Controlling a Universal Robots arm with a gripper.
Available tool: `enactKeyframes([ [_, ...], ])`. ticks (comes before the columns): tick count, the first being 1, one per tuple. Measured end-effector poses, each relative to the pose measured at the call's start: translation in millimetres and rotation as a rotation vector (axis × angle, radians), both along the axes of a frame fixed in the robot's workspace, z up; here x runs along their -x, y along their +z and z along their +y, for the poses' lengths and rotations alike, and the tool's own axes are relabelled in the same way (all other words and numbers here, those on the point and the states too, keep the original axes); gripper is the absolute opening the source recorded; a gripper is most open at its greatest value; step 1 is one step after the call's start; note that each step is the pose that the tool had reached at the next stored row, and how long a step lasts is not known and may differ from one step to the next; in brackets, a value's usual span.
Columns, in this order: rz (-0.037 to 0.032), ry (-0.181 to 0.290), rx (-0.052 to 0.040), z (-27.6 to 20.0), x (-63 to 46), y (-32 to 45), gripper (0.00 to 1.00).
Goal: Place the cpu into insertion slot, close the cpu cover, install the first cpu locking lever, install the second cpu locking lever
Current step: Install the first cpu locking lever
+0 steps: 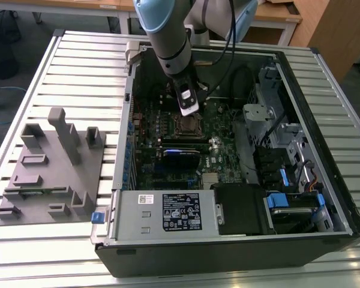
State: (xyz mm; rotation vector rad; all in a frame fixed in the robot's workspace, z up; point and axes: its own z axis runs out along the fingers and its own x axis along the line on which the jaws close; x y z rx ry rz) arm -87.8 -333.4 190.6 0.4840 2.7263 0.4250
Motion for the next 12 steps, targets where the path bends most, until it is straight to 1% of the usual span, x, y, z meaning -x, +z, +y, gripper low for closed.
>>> enactKeyframes([
  [8, -0.0021, 0.000, -0.0001, -0.6, -0.5, -6.4, 0.10],
  [12, -0.0025, 0.000, -0.0041, -0.5, -0.6, -7.0, 0.10],
])
